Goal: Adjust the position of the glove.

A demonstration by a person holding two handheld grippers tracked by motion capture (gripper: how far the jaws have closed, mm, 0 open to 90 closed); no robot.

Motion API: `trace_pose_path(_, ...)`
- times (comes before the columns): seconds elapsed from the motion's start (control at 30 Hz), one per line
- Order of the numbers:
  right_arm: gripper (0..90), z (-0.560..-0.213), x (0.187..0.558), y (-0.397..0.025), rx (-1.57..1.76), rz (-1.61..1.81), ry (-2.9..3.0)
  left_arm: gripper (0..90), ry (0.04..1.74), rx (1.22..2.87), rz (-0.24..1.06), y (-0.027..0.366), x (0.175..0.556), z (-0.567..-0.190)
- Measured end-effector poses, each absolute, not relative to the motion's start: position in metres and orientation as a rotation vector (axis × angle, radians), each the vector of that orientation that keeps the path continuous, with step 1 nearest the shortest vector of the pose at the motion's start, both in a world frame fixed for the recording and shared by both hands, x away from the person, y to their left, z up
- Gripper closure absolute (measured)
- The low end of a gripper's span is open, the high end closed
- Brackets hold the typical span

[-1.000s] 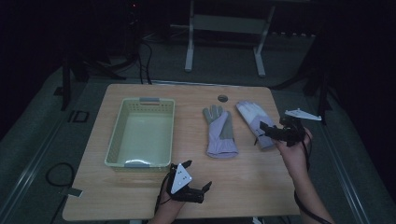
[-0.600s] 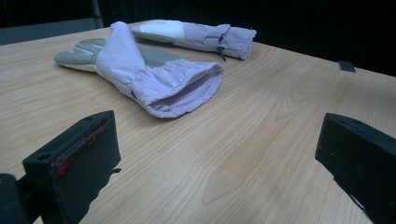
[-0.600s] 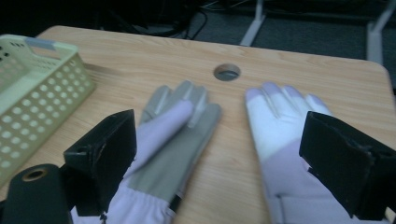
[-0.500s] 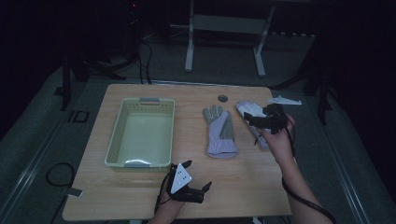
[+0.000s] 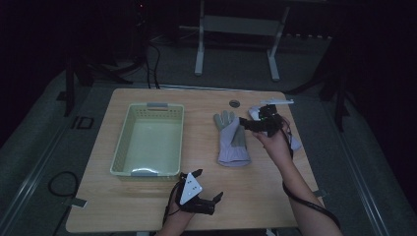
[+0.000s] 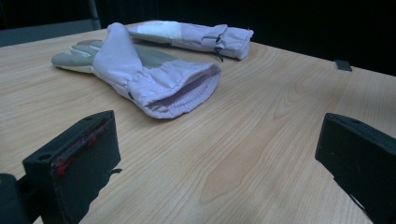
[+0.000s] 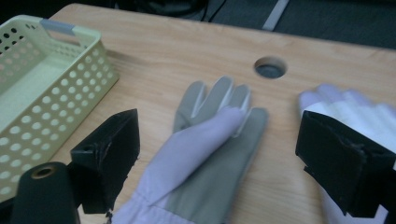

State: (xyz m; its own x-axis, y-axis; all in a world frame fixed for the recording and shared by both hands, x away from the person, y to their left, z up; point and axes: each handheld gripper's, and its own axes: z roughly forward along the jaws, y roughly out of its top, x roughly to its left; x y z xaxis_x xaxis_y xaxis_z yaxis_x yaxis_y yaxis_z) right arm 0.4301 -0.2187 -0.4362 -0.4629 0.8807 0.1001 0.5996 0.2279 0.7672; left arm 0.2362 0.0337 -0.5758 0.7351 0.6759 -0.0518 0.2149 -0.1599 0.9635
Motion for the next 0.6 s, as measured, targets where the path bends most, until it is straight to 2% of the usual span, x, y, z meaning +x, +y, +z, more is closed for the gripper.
trace_pose_path(0.43, 14.7, -0.471, 0.451, -0.192, 1.433, 1.031, 2.227, 0.1, 0.706, 1.721, 0.466, 0.034, 0.237, -0.576)
trace_pose_path(0.6, 17.8, -0.484, 0.46, -0.189, 1.484, 1.017, 2.246, 0.1, 0.706, 1.722, 0.469, 0.034, 0.236, -0.576)
